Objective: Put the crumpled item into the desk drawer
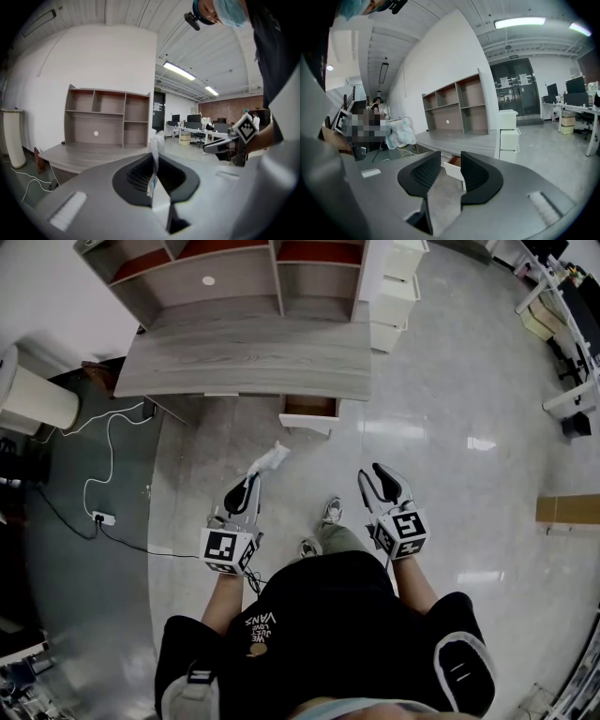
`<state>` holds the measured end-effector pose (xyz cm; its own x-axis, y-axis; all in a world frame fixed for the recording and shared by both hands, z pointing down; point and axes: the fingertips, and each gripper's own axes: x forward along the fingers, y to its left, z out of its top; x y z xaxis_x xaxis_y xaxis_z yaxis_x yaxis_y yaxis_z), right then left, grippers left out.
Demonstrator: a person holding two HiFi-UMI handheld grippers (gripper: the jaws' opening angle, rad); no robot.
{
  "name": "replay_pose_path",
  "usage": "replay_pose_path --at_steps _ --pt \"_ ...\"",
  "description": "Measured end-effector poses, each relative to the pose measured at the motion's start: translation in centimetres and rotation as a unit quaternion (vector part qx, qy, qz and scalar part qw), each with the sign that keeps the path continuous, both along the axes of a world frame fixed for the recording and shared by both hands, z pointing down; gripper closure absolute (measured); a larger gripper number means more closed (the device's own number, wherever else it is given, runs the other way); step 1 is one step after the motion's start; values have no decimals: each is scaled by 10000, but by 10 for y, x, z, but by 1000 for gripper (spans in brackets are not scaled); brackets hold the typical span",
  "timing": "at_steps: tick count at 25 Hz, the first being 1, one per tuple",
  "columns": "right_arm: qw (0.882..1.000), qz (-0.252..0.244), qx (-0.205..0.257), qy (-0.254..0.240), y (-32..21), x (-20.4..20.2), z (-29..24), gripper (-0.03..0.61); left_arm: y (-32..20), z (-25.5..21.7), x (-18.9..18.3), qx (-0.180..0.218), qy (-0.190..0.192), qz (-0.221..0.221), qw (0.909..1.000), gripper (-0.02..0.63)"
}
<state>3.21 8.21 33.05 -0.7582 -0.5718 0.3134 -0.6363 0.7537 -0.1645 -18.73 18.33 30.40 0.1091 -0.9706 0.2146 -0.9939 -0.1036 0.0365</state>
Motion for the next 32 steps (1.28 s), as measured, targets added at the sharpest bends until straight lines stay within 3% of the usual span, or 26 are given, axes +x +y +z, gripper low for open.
replay_pose_path --at_steps 7,15,21,26,32 --pt "9975 -518 246 405 -41 -7 24 446 -56 24 7 -320 -258 117 9991 551" --pt "9948 -919 19 436 -79 -23 55 445 -115 46 14 -608 -437 312 9967 551" --pt "9967 -614 -139 518 -94 -36 81 445 -149 80 0 -915 -564 598 9924 551" --pt "9975 -212 -356 580 -104 -47 112 445 -171 106 -3 -1200 -972 1172 9810 551" --pt "9958 -132 -510 749 -116 -62 141 443 -197 130 -2 -1366 -1077 1551 9725 552"
